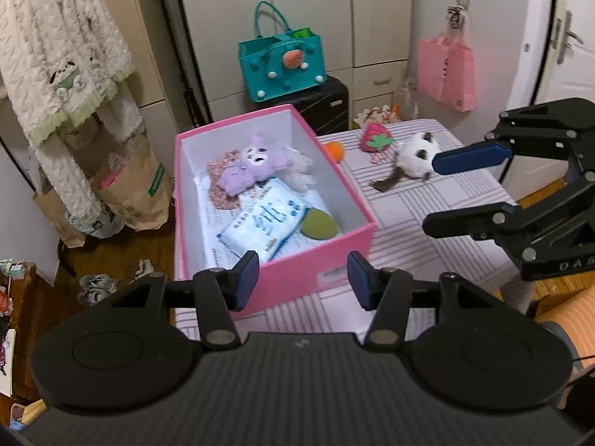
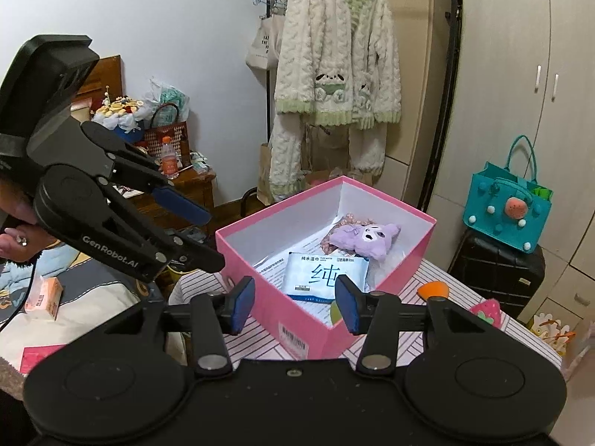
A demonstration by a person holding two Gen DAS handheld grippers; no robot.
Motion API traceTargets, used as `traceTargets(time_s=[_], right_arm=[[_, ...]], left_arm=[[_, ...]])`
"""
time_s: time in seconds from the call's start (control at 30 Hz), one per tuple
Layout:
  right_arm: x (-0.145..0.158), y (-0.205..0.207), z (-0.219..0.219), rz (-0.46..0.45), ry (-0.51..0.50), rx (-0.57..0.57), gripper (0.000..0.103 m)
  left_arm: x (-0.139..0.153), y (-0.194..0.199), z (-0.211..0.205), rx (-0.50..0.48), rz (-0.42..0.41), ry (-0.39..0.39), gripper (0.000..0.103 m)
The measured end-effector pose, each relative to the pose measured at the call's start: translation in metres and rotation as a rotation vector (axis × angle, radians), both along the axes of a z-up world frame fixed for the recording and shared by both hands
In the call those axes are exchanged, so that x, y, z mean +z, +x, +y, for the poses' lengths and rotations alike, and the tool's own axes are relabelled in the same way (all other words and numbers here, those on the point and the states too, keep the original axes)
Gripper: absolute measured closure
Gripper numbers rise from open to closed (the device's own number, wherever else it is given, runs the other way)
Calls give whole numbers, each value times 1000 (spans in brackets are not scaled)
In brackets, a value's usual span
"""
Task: Organize soft objects
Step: 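Withdraw both open tools from the box toward the table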
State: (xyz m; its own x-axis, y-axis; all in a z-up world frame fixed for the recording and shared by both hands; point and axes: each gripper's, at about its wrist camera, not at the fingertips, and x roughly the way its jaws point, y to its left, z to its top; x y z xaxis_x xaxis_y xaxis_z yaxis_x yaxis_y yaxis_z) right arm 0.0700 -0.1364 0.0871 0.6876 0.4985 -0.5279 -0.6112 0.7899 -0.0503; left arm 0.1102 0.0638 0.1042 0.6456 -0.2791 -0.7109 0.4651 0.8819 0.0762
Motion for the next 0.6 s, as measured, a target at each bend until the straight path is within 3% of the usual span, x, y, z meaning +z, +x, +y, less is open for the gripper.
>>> traceTargets(time_s=[0.17,0.3,0.6], right_arm=[[-3,-22,-17,-10,2,-27,46],[-9,-35,-36,-2,34,-54,39],[-39,-54,-85,39,92,-115,28]], left_arm=[[0,-20,-12,-35,-3,-2,50],[-6,-30,-26,-71,-5,-1,41],[-51,-16,-58,-97,84,-89,41]])
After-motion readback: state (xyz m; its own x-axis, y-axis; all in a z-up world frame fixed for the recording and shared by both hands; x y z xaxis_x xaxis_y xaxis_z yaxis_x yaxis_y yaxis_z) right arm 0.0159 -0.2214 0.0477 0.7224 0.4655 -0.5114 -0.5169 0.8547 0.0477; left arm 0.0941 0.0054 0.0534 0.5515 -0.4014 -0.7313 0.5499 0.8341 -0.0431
